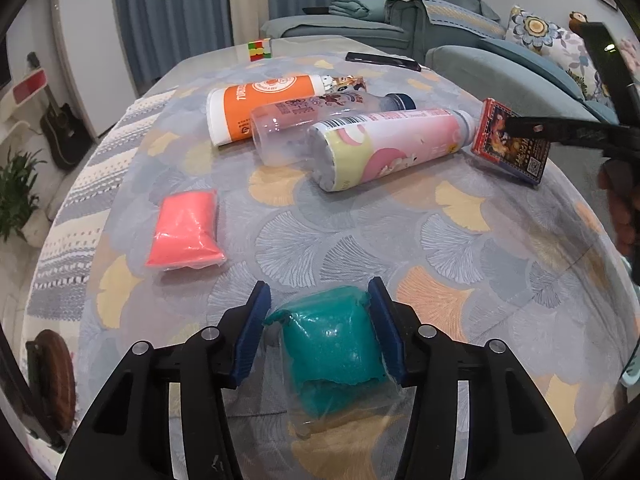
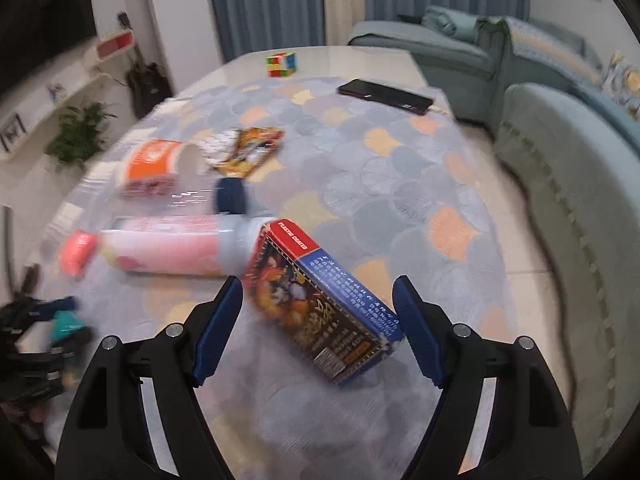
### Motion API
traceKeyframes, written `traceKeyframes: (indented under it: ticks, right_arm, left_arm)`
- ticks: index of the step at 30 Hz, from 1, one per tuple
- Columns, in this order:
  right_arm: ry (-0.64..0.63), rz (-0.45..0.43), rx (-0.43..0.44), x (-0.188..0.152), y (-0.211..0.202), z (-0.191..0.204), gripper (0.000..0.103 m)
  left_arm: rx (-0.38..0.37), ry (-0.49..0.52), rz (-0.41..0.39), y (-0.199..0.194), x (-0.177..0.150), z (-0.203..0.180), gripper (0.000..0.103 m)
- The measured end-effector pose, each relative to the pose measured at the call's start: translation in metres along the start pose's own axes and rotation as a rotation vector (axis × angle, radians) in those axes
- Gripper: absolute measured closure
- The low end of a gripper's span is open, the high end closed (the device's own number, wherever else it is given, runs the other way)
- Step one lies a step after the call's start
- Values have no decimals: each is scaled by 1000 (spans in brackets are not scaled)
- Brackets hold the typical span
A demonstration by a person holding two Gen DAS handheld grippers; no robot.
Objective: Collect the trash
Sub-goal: 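Grasp the teal packet with the left gripper while the right gripper grasps the blue box, then lift the teal packet and blue box off the table with both grippers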
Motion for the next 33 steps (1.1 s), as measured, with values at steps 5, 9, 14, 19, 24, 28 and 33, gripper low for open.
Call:
traceKeyframes:
  ticks: [5,9,14,19,24,28,33]
  right_arm:
    - [-93,83,147,-22,-22,33,30]
    - [-166,78,31,-31,-19,38,30]
    - [-248,145,-6,-45,8,48,30]
    - [-273,150,-68,-42,33,44,28]
    - [-259,161,-76,-39,36,47,33]
    - [-306,169,-94,-39,29,58,73]
    - [-247,119,-99,-34,6,50,88]
  left_arm:
    - [2,-1,6,2,-1,0,54]
    - [4,2,6,3,-1,-4,54]
    - [0,-2,7,4,-1,-4,53]
    - [-4,-3,8,5,0,-4,53]
    - [-9,-3,5,4,-1,-3,54]
    - [-17,-11,-13,-2,1,-3,57]
    - [-38,-26,-67,-18,10,-4,58]
Point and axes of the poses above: each gripper's, at about its wrist camera, not at the fingertips, and y roughly the way its jaws point, z to its left, x to its top, the point moved 6 cm from there along y, roughly the way its jaws point, and after that the axes turned 3 degrees about x, right-handed, at the moved point
